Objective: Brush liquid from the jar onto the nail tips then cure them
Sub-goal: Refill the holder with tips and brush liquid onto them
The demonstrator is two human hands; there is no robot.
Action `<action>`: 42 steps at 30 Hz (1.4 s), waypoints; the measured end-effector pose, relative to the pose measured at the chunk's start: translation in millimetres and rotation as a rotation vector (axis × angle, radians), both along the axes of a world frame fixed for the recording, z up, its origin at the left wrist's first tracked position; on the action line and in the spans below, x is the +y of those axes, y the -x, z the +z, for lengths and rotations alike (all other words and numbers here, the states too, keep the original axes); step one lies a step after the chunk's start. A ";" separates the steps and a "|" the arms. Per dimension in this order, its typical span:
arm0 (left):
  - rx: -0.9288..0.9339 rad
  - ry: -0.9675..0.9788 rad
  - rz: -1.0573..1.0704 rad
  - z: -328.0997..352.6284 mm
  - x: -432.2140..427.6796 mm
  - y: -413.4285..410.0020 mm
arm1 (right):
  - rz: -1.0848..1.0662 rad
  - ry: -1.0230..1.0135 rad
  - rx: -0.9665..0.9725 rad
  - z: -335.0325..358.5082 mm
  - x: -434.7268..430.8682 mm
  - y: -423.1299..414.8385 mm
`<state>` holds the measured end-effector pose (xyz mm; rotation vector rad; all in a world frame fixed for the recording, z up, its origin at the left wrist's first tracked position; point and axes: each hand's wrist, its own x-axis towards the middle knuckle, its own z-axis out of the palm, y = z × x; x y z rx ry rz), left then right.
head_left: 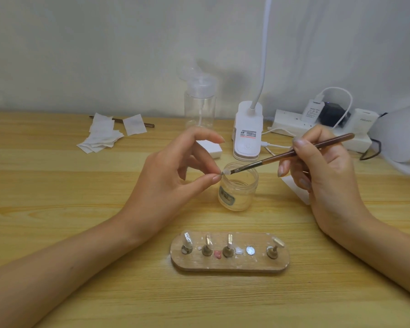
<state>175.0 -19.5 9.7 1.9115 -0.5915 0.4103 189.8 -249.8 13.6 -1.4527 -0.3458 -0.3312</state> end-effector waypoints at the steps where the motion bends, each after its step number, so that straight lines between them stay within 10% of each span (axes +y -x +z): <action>1: 0.013 0.016 -0.002 -0.3 -0.3 0.2 | -0.013 -0.024 0.010 0.6 -0.4 -0.6; 9: 0.065 0.327 -0.062 57.4 6.8 19.8 | -0.055 -0.172 0.072 3.4 -3.8 0.0; 18: -0.079 -0.520 -0.090 45.3 -36.1 85.2 | -0.065 -0.214 0.127 6.5 -4.4 4.6; 42: -0.084 -0.701 0.036 28.2 -63.2 68.6 | -0.056 -0.267 0.168 5.5 -7.4 1.1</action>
